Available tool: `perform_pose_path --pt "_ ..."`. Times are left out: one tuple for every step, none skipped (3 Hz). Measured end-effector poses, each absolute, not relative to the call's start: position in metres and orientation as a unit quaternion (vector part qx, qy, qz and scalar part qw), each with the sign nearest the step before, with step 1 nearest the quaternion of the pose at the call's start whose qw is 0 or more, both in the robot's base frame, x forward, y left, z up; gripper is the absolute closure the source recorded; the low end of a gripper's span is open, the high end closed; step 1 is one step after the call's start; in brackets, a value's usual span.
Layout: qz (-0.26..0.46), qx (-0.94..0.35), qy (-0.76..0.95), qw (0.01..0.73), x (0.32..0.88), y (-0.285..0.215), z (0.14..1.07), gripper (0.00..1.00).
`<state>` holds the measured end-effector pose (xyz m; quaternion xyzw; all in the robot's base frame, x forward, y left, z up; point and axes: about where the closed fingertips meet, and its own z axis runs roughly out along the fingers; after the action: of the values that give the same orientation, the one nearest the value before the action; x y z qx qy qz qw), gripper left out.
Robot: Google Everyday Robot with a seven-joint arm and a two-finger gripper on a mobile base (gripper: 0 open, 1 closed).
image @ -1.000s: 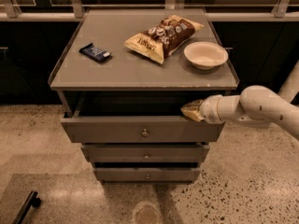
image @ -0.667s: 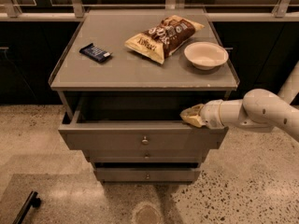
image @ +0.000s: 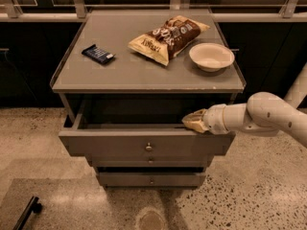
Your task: Open top drawer
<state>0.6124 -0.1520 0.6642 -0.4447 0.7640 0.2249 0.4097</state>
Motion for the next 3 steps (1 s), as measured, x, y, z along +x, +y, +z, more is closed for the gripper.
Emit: perform_pose_path --pt "0.225 -0.445 0.764 0.41 0.612 -0.152 0.665 1.0" --pt "0.232 -0.436 0.769 0.407 0.593 -0.148 0.662 1.0" --pt "0.232 -0.436 0.769 0.407 0.593 -0.148 0.663 1.0"
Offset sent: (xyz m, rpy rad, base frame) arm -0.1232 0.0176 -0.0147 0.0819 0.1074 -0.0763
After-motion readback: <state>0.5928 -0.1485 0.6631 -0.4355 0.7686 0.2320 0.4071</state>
